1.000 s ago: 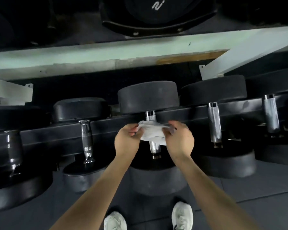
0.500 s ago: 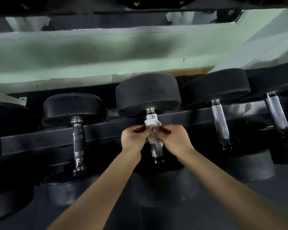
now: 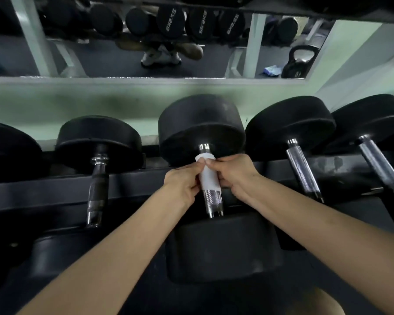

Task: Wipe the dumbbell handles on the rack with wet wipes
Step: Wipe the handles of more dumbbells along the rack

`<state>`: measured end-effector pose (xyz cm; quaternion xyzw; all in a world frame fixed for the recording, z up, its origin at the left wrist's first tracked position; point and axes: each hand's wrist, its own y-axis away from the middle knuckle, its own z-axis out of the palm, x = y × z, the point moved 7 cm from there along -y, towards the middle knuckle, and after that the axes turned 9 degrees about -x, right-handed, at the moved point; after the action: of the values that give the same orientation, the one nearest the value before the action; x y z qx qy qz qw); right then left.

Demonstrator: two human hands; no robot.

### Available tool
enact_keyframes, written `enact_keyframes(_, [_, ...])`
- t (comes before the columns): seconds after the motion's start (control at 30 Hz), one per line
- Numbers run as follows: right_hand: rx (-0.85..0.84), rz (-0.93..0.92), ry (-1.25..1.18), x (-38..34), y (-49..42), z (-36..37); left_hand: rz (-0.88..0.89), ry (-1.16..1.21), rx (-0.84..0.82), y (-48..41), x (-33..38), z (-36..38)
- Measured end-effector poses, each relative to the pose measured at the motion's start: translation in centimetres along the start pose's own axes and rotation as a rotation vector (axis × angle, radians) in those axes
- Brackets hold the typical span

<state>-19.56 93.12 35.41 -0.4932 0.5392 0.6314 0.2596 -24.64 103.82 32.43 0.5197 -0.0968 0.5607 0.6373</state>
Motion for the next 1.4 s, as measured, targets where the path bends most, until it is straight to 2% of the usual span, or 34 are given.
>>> enact_keyframes(0.13, [-0.013, 0.016, -0.093, -1.6, -0.1, 0.5, 0.067, 0.007, 0.021, -0.1, 1.0, 0.2])
enact_keyframes(0.3, [-0.106, 0.041, -0.099, 0.0, 0.7, -0.1, 0.172, -0.135, -0.019, 1.1, 0.8, -0.4])
enact_keyframes(0.6, [-0.041, 0.05, -0.256, 1.0, -1.5, 0.3, 0.335, -0.295, -0.042, 1.6, 1.4, 0.1])
enact_keyframes(0.77, [-0.044, 0.031, -0.303, 0.9, -1.2, 0.3, 0.298, -0.351, -0.028, 1.9, 1.6, 0.2])
enact_keyframes(1.1, [-0.039, 0.066, -0.348, 1.1, -1.9, 0.6, 0.137, -0.059, 0.042, 0.3, 1.1, 0.1])
enact_keyframes(1.23, [-0.035, 0.075, -0.345, 0.4, -3.0, 0.9, 0.154, -0.038, 0.09, -0.5, 1.9, 0.1])
enact_keyframes(1.4, [-0.131, 0.082, -0.331, 0.8, -1.5, 0.6, 0.232, -0.146, 0.091, 0.4, 1.8, -0.4])
